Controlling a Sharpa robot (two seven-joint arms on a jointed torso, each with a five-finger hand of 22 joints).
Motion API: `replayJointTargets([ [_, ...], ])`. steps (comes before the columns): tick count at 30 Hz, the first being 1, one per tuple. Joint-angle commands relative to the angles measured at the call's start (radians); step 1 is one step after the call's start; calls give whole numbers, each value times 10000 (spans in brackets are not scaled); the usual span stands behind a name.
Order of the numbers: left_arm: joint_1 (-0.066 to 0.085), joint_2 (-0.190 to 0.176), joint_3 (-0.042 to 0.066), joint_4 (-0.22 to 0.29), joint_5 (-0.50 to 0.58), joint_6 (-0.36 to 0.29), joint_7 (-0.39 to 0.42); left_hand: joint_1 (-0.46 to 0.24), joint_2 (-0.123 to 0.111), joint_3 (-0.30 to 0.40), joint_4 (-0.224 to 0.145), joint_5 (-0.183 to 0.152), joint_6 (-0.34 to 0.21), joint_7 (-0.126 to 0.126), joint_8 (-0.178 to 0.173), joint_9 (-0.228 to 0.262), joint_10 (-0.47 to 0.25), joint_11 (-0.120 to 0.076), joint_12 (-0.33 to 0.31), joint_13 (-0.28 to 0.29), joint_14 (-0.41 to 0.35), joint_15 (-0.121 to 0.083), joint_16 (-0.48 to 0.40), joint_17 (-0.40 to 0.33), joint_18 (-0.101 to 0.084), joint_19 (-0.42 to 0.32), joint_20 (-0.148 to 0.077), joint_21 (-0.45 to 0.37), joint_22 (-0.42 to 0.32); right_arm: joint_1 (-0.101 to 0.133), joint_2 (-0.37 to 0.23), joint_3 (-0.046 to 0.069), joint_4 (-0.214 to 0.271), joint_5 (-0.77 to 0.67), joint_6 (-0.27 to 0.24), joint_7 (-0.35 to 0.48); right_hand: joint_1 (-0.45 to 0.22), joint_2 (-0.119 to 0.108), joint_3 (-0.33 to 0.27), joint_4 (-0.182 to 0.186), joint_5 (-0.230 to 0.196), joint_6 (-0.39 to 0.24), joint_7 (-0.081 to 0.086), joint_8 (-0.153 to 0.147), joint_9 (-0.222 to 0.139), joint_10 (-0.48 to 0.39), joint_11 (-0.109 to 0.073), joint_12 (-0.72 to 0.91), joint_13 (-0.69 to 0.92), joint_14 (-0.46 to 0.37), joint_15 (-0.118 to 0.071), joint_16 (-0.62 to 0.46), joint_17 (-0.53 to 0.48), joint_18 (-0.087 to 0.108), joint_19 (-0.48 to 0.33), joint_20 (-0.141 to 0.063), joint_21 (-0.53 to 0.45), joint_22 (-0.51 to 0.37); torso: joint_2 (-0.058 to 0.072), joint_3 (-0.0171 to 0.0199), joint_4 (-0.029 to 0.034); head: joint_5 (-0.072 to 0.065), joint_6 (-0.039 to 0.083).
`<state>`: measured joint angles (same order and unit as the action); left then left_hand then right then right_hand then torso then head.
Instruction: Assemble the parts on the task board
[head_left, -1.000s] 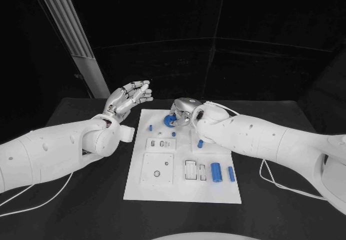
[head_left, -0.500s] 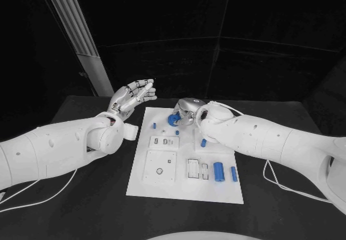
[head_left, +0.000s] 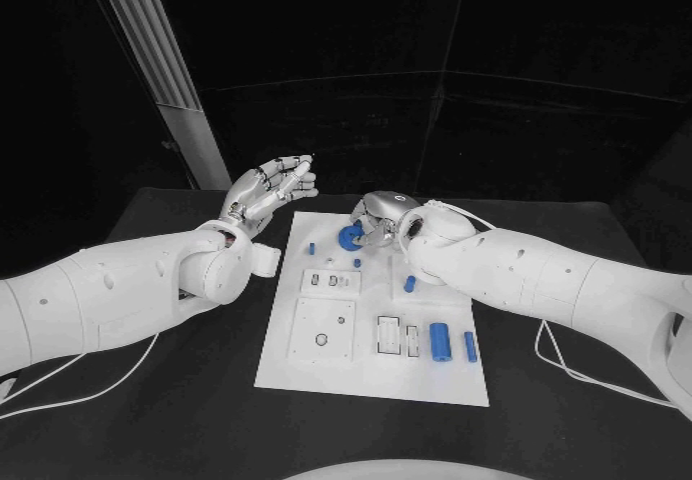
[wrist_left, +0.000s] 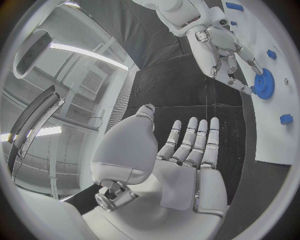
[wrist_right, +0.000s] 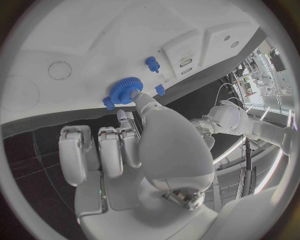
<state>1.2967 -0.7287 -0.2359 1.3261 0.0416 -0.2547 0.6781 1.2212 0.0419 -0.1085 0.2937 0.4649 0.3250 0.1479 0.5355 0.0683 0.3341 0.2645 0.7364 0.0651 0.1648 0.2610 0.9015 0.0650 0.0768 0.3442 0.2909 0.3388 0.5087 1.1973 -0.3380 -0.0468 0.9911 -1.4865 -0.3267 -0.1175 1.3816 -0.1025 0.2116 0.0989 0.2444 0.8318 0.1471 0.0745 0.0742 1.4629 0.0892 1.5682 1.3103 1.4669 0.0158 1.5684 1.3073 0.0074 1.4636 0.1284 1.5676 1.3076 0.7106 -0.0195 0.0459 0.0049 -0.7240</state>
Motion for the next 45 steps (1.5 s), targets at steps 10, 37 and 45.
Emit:
replayJointTargets([
  [10,10,14,5,-37,-59,147,2021,10,106,-67,-10,50,-89,1491,29,0,-33,3,-4,-4,-74,4,-27,-2,81,-66,0,5,-15,22,-639,6,913,526,-2022,860,-6,206,9,-33,65,1146,101,587,236,1079,30,26,2605,1039,31,24,2635,-74,1072,2,32,2632,-14,2,-24,-17,-5],
  [37,1,4,5,-44,-59,135,2017,16,110,-67,-11,51,-93,1491,35,0,-34,3,-2,-4,-77,4,-25,-2,80,-69,0,5,-15,23,-210,4,541,-210,449,-26,25,370,172,-82,80,1859,-336,553,216,1079,-356,26,2605,1039,-269,24,2635,-74,1072,-246,32,2632,-12,-9,-12,-118,12],
  [45,1,20,5,-55,-59,139,2008,26,115,-67,-13,55,-96,1491,46,1,-35,4,1,-4,-80,4,-21,-1,79,-73,0,6,-15,22,-137,5,428,-375,467,-319,41,359,190,-112,96,1811,-341,478,182,1079,-376,26,2605,1039,-301,24,2635,-74,1072,-280,32,2632,-8,-4,0,-145,11],
])
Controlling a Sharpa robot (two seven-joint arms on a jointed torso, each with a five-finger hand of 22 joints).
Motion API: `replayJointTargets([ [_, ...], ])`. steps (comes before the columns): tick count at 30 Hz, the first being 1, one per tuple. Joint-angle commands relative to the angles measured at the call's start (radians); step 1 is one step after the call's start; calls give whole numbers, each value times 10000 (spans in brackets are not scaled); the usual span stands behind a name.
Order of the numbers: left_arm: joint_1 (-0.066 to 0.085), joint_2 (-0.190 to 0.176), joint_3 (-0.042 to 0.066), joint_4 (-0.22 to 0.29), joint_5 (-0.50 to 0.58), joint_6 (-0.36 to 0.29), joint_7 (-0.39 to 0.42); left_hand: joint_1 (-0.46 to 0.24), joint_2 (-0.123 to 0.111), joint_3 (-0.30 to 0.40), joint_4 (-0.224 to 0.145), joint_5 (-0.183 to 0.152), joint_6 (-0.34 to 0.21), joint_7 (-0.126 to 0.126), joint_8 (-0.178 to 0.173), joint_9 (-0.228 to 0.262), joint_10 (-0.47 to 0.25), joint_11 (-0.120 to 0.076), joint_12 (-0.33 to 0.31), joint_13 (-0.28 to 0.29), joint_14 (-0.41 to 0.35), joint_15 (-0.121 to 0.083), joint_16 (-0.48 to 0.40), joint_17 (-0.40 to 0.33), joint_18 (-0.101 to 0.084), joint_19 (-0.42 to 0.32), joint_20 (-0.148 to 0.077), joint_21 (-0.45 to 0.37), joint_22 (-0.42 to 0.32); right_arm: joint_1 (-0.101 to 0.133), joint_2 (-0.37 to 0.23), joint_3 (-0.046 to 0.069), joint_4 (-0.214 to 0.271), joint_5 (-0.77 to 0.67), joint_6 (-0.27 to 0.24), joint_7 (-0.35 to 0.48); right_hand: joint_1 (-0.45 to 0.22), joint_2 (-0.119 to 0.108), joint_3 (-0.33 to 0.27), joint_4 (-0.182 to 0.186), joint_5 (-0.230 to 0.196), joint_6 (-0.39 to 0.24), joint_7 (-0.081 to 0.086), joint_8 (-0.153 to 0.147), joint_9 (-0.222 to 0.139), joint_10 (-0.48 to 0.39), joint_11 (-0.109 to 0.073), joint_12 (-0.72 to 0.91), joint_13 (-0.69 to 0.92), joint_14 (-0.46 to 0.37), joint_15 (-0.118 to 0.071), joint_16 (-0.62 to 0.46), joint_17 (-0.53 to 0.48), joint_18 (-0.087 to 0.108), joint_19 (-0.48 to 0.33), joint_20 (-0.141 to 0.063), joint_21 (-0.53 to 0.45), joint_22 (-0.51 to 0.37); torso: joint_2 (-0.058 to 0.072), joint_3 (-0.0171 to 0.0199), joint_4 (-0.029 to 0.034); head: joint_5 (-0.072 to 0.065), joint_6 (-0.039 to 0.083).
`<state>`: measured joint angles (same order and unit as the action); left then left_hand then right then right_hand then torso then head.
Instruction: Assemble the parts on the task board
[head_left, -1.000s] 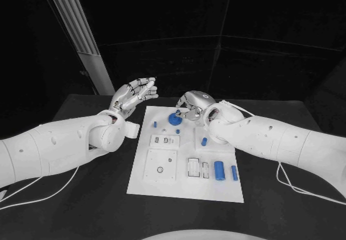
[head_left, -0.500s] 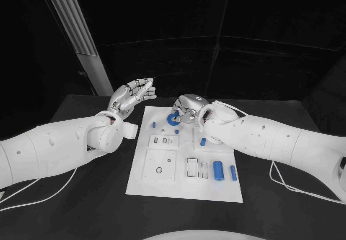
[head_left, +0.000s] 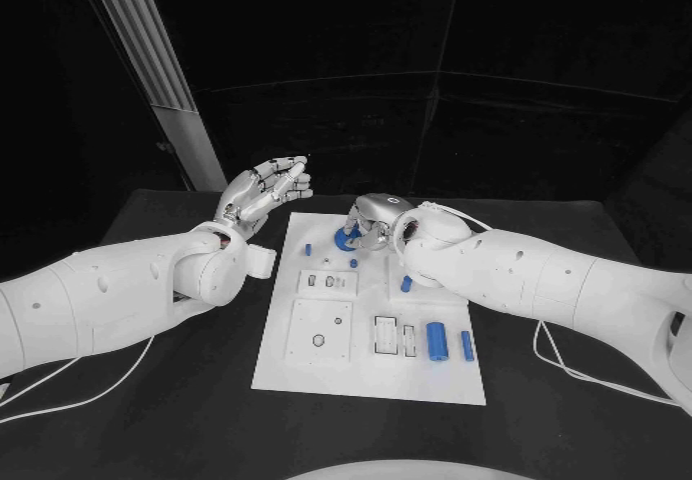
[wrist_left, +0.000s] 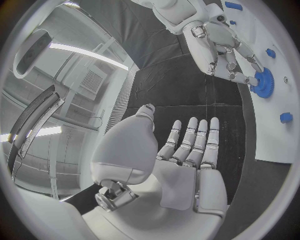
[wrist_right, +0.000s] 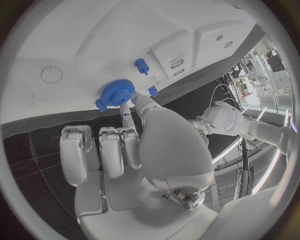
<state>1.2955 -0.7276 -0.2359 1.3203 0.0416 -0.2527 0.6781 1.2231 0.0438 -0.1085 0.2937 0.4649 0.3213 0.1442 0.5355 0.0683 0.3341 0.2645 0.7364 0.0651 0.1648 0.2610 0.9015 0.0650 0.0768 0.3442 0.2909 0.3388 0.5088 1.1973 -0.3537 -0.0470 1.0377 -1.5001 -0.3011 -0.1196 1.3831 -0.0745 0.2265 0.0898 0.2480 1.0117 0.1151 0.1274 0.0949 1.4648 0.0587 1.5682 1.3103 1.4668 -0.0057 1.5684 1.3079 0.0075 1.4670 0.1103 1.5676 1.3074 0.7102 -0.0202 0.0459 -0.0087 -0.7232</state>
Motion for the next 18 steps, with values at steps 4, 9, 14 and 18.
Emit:
replayJointTargets([
  [4,13,11,5,4,-58,122,2004,7,97,-67,-13,55,-59,1528,47,1,-35,4,1,-4,-80,5,-21,-1,78,-73,0,6,-16,21,54,7,-112,-262,242,-369,25,77,44,-25,64,-1,-17,-69,-32,1060,-71,26,2605,1040,-91,24,2629,-75,1038,-105,32,2634,-1,7,-2,-14,2],
  [9,13,8,5,1,-58,117,2000,7,97,-67,-13,55,-59,1528,47,1,-35,4,1,-4,-80,5,-21,-1,78,-73,0,6,-16,21,83,7,-165,-273,323,-447,20,78,50,-28,68,-26,-8,-102,-47,1060,-67,26,2605,1040,-97,24,2629,-75,1038,-115,32,2634,2,4,-2,-11,-6],
  [14,13,20,5,-1,-58,125,1998,7,97,-67,-13,55,-59,1528,47,1,-35,4,1,-4,-80,5,-21,-1,78,-73,0,6,-16,21,100,7,-178,-277,427,-523,14,77,53,-30,69,-51,-2,-133,-61,1060,-63,26,2605,1040,-101,24,2629,-75,1038,-123,32,2634,1,0,3,-14,-10],
  [18,13,31,5,-8,-58,124,1997,7,97,-67,-13,55,-59,1528,47,1,-35,4,1,-4,-80,5,-21,-1,78,-73,0,6,-16,21,105,7,-172,-278,435,-527,13,77,54,-30,69,-52,-1,-134,-61,1060,-63,26,2605,1040,-101,24,2629,-75,1038,-123,32,2634,1,-1,-7,-22,-18],
])
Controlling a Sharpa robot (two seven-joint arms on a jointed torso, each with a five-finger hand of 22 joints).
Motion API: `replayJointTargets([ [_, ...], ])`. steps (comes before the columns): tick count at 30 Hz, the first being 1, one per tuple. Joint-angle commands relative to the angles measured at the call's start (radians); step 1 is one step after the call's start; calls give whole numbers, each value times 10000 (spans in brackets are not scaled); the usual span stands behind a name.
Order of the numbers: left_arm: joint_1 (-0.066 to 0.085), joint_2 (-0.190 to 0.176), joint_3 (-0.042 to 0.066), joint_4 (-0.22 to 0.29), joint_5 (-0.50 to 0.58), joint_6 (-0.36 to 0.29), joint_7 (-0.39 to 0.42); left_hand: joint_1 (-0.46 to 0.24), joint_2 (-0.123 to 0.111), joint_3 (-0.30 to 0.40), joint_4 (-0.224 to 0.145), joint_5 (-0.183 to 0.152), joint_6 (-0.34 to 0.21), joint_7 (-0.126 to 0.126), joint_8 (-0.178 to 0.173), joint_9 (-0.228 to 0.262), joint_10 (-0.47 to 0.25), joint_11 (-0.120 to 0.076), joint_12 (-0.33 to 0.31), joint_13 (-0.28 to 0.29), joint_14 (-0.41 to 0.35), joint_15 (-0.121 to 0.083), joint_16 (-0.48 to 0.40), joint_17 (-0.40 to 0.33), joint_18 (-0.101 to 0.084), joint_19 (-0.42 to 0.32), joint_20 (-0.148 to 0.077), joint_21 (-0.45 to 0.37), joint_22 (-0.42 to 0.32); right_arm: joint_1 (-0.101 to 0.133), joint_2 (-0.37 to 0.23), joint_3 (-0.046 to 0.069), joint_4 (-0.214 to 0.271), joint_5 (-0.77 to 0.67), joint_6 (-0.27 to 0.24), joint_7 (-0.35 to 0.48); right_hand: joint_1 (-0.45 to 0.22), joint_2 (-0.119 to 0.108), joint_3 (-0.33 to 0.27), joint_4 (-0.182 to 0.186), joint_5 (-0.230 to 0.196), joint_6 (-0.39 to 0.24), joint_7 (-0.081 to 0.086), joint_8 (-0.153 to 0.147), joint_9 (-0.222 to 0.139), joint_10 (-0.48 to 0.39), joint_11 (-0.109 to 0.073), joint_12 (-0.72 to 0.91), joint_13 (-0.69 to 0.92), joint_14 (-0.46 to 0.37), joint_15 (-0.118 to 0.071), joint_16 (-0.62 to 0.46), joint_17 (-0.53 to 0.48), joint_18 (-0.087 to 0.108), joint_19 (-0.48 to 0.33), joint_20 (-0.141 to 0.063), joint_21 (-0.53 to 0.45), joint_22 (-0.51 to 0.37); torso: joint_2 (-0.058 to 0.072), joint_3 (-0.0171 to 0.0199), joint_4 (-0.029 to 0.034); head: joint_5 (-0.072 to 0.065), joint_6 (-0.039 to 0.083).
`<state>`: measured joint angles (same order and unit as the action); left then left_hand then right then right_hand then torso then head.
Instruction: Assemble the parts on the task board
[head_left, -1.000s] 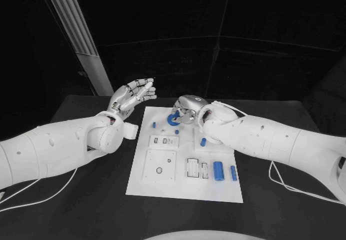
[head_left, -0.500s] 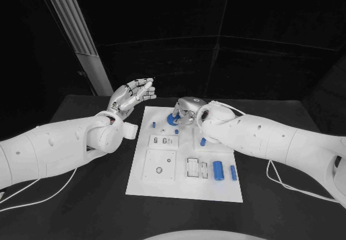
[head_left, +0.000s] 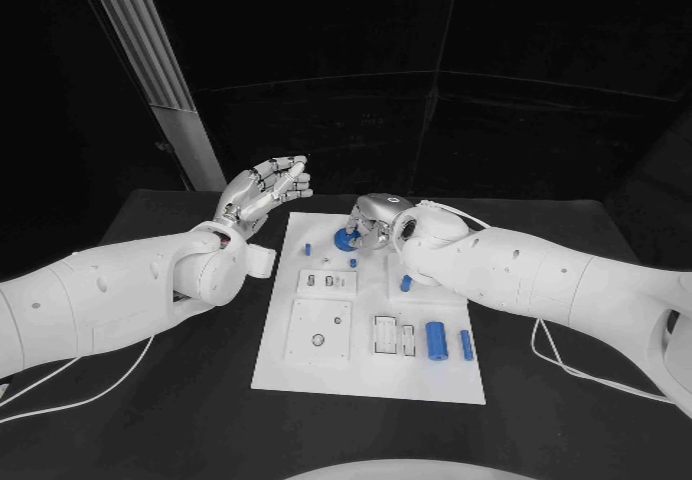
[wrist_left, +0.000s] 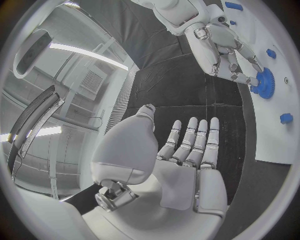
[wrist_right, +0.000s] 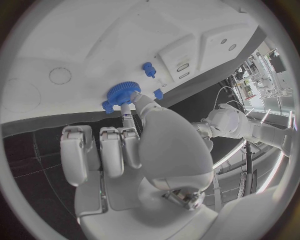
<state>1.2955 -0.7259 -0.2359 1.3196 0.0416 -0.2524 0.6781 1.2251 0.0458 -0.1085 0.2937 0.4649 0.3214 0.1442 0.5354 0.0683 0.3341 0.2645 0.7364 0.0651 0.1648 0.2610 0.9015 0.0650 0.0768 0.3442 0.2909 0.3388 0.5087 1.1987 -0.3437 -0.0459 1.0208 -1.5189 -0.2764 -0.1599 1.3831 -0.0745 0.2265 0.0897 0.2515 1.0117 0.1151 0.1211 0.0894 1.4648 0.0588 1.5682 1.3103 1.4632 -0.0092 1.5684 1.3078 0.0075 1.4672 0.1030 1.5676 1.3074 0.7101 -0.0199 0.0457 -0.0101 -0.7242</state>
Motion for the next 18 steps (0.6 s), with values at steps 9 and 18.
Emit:
replayJointTargets([
  [9,13,22,5,-15,-58,131,1990,-13,77,-67,-13,55,-59,1527,47,1,-35,4,1,-4,-80,5,-21,-1,79,-74,0,6,-15,8,-121,-4,153,-80,-641,171,-25,57,44,-25,23,-74,32,-120,-29,1060,-46,26,2605,1076,-67,24,2630,-75,1036,-62,32,2634,-3,5,-6,-8,15],
  [18,-6,59,5,-123,-58,147,1995,6,86,-66,-14,62,-61,1528,70,2,-38,4,6,-4,-87,5,-16,-1,77,-79,0,7,-15,71,-1082,0,1428,1403,-2841,1144,-327,17,-60,132,35,151,214,-134,-37,1060,93,26,2605,1076,41,24,2630,-75,1036,-8,32,2634,-61,-3,-54,-10,19],
])
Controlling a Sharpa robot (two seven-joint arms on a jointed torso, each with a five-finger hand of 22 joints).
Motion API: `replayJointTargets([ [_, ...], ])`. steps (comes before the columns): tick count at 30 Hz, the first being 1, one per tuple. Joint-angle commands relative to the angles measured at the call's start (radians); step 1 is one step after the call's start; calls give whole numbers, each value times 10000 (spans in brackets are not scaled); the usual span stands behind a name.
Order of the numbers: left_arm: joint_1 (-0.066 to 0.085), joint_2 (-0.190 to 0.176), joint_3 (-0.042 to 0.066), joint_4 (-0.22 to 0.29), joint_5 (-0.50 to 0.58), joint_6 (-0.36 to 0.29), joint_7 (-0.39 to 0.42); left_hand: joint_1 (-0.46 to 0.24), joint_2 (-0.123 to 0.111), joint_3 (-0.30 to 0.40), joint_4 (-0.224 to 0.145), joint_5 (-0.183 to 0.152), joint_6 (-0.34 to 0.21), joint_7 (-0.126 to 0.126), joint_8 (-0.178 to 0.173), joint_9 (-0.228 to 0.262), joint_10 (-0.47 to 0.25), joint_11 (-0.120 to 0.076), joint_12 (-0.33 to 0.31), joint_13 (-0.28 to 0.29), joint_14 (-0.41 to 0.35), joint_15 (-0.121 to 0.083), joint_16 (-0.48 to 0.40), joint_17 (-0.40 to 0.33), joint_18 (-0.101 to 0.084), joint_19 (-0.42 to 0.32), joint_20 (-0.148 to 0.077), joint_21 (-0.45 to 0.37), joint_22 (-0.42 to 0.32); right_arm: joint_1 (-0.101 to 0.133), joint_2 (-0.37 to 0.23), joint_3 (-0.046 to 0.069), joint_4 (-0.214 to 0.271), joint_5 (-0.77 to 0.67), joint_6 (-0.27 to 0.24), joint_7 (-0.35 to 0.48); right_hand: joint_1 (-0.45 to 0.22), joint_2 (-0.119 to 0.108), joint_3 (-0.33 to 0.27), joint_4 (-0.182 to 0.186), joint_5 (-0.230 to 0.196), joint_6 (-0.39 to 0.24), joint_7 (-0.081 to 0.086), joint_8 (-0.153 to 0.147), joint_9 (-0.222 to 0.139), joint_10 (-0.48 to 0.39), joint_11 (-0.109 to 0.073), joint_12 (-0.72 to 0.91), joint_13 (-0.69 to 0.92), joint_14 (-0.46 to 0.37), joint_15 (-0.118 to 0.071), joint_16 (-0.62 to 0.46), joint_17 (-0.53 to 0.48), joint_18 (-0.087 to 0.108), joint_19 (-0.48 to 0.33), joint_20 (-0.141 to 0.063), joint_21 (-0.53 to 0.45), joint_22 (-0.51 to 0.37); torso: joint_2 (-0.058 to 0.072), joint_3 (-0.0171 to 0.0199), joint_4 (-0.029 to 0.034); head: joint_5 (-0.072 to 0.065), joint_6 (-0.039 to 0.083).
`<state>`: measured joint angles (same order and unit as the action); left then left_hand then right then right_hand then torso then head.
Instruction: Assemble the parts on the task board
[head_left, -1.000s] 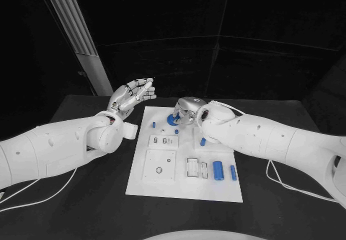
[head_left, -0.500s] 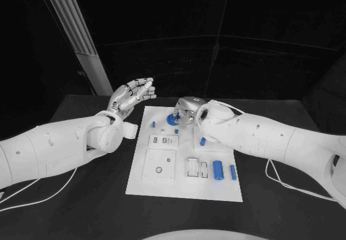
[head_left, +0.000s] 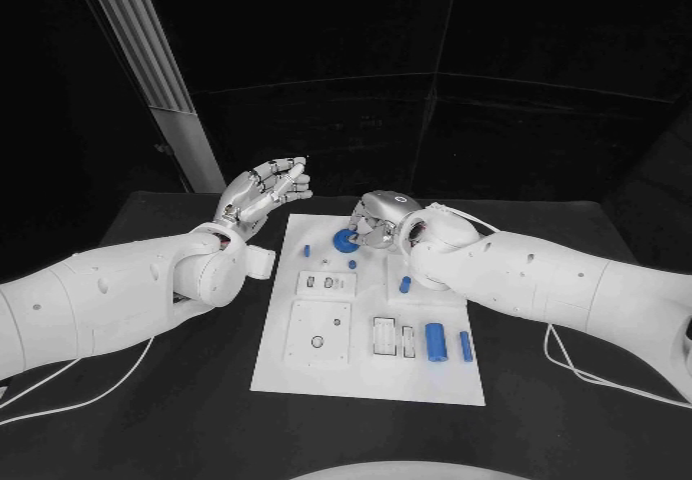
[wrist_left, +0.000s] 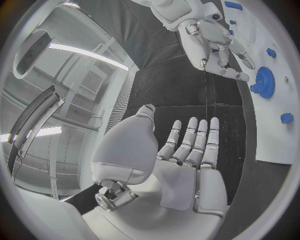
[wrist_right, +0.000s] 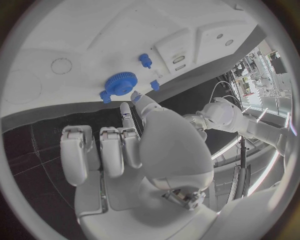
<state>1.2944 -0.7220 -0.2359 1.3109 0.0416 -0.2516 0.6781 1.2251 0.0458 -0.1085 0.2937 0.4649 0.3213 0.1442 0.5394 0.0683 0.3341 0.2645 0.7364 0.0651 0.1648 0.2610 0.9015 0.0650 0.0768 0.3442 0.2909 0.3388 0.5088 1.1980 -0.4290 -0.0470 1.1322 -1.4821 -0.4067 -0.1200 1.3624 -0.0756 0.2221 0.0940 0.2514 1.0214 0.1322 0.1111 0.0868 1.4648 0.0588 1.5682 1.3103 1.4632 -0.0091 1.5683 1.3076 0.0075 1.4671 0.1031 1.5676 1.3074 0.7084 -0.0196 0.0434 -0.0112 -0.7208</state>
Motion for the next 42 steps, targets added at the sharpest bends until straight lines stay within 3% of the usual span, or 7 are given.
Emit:
replayJointTargets([
  [1,0,32,5,-64,-58,138,1997,6,86,-66,-14,62,-61,1528,30,2,-39,4,6,-4,-87,6,-17,-1,77,-79,1,7,-16,138,-484,11,614,1386,-1825,922,-200,23,-45,136,58,106,72,-36,-12,1060,121,26,2605,1076,80,24,2632,-75,1037,19,32,2634,-60,-11,-49,-10,-21],
  [11,-46,148,5,-299,-58,144,2005,9,86,-68,-14,63,-55,1527,48,4,-40,4,6,-4,-89,6,-15,-1,77,-80,1,7,-15,418,-2439,8,2328,3255,-2255,1807,-901,-15,-432,583,139,44,271,-272,-97,1060,308,26,2605,1076,395,24,2632,-75,1037,313,32,2634,-141,-14,-170,-128,65],
  [14,-66,183,5,-369,-58,154,2009,9,86,-68,-14,63,-55,1527,48,4,-40,4,6,-4,-89,6,-15,-1,77,-80,1,7,-15,431,-2855,4,2521,3507,-2249,2048,-921,38,-550,669,-305,-13,290,-343,-115,1060,328,26,2605,1076,419,24,2632,-75,1037,361,32,2634,-154,5,-203,-154,67],
  [18,-112,233,5,-481,-58,173,2017,9,86,-68,-14,63,-55,1527,48,4,-40,4,6,-4,-89,6,-15,-1,77,-80,1,7,-15,433,-3481,-9,2698,3836,-2225,2488,-917,73,-890,890,-1239,-204,152,-449,-147,1060,221,26,2605,1076,342,24,2632,-75,1037,343,32,2634,-164,15,-222,-367,136],
  [24,-203,270,5,-591,-58,222,2022,14,86,-70,-14,64,-61,1527,46,3,-42,5,7,-4,-92,6,-14,-1,77,-81,0,8,-15,372,-4144,-26,2647,4088,-1983,2822,-618,28,-1174,952,-1559,-447,96,-466,-160,1060,155,26,2605,1076,267,24,2632,-75,1037,260,32,2634,-155,36,-231,-782,203],
  [27,-239,278,6,-621,-58,244,2018,14,86,-70,-14,64,-62,1527,46,3,-42,5,7,-4,-92,6,-14,-1,77,-81,0,8,-15,294,-4308,-30,2552,4123,-1823,2854,-527,-1,-1227,946,-1541,-494,88,-465,-160,1060,142,26,2605,1076,257,24,2632,-75,1037,248,32,2634,-136,10,-178,-927,229],
  [42,-332,234,6,-634,-58,298,2013,19,89,-70,-14,65,-74,1527,35,1,-46,5,7,-5,-95,6,-14,-1,76,-88,1,3,-23,-389,-3907,-34,1517,2843,-963,1776,155,54,-1290,809,-1665,-801,27,-462,-161,1060,40,26,2605,1076,172,24,2632,-75,1037,170,32,2634,-135,-22,-142,-996,238],
])
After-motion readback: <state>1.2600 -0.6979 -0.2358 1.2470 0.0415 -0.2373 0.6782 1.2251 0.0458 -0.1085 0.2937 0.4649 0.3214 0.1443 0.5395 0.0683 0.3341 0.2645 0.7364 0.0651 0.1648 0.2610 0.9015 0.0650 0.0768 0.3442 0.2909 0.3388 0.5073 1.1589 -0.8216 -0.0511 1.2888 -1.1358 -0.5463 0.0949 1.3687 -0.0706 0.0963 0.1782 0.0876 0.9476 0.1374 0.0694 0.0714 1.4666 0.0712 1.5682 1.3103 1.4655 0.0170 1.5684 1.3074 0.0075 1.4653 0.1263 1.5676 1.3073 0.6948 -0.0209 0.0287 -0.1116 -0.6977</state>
